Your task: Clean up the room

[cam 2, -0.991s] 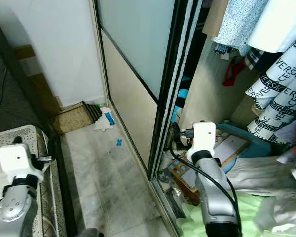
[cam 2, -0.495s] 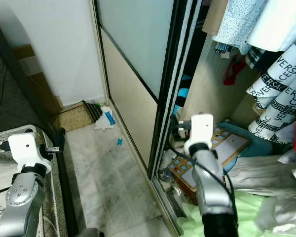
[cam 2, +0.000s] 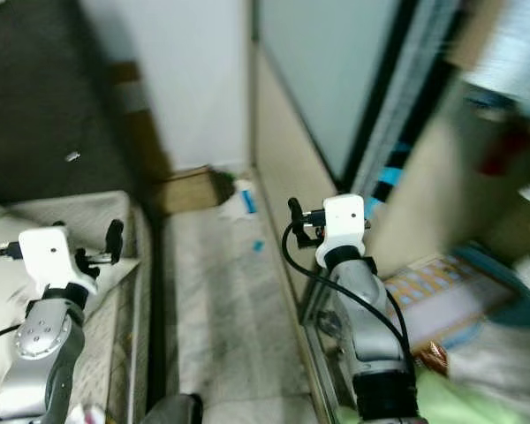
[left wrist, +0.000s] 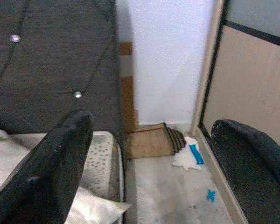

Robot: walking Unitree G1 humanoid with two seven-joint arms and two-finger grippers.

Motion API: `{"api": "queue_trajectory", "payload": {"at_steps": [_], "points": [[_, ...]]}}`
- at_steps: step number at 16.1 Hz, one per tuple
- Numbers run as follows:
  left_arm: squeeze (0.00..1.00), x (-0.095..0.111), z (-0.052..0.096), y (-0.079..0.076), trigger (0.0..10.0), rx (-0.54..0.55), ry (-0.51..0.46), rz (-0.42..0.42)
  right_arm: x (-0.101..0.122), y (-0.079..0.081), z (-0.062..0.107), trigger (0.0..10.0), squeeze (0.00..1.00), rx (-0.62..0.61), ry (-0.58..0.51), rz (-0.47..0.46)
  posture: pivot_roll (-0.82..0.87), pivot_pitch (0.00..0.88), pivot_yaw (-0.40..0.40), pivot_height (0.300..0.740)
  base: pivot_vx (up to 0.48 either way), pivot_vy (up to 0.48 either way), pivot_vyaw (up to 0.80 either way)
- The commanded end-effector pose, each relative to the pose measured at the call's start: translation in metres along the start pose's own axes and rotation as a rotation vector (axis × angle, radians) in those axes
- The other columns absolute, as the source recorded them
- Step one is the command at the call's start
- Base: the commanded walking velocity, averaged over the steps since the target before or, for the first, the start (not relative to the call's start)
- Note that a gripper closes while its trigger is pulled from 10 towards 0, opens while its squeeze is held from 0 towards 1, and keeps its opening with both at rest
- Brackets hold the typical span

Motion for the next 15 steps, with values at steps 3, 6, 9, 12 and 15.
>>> {"api": "queue_trajectory", "payload": {"at_steps": [3,6,9,12,15], "points": [[0.00,0.015,-0.008,-0.013,10.0,-0.031,-0.034,-0.009,0.026,0.004,-0.013,10.0,0.00,0.017,-0.077,-0.003,0.01,0.077,-0.026,0.740,0.000,0.000,0.80],[0.00,0.010,-0.012,-0.010,10.0,-0.023,-0.020,0.017,0.027,0.005,-0.015,10.0,0.00,0.026,-0.081,0.006,0.01,0.052,-0.033,0.740,0.000,0.000,0.80],[0.00,-0.015,-0.006,0.003,10.0,0.026,0.046,0.027,0.001,-0.007,-0.008,10.0,0.00,-0.026,-0.002,-0.021,0.01,0.000,-0.041,0.740,0.000,0.000,0.80],[0.00,-0.023,-0.008,-0.002,10.0,-0.004,0.069,0.016,-0.007,-0.003,-0.007,10.0,0.00,-0.012,0.011,-0.026,0.01,0.000,-0.026,0.740,0.000,0.000,0.80],[0.00,-0.008,-0.013,-0.004,10.0,0.004,0.012,-0.009,0.005,-0.002,-0.013,10.0,0.00,-0.008,-0.025,-0.037,0.01,0.000,-0.030,0.740,0.000,0.000,0.80]]}}
Point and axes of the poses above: a point about 5 cm out from each wrist's last joint towards the gripper, its own z axis pointing back from the gripper into the wrist, its own x axis along the axis of the wrist's last joint, y = z × x, the point moved 5 cm from there along -z, pointing out of the wrist towards the gripper, and after that the axes turned 9 degrees about z, right-handed, at the moved point
